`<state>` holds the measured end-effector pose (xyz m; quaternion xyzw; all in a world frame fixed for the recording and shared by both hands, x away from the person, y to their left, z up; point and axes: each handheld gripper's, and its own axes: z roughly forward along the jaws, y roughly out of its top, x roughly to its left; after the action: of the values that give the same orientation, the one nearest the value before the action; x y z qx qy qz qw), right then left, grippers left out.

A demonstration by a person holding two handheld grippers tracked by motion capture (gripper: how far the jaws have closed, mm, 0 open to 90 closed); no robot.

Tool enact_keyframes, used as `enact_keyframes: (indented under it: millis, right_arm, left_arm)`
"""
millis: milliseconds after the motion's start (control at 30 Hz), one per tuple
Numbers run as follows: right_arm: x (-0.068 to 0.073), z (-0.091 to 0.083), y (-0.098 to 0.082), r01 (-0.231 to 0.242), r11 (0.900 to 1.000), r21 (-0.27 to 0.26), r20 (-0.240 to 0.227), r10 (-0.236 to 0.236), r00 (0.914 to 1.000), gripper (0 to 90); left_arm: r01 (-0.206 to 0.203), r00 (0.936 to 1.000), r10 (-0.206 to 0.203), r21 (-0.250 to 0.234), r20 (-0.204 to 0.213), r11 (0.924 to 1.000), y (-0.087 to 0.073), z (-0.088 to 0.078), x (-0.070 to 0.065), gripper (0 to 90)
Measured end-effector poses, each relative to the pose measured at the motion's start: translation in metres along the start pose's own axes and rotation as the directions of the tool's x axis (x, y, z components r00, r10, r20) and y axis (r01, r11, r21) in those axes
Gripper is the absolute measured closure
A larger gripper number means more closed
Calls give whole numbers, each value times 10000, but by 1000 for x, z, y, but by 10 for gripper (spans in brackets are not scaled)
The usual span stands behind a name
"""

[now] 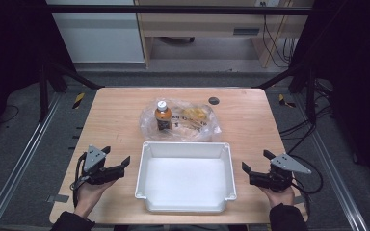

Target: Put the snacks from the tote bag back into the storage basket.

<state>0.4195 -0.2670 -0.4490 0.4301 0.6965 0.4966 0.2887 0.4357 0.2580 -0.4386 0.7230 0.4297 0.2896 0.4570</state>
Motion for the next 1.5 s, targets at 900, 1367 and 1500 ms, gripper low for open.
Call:
enact_keyframes:
  millis: [900,1367,1500]
  right_arm:
    - [1,2,-1,87,9998,179,-41,-86,10000,65]
    - [0,3,-1,46,9998,196,18,-47,10000,60]
    - [1,4,-2,57,9996,259,-6,-57,10000,60]
  left_arm:
    - [271,9983,-230,-763,543,9967,52,16,-3,170]
    - [248,9972,-190,-818,717,9963,69,39,-10,172]
    - [128,9974,-76,-713,722,9974,71,46,-13,172]
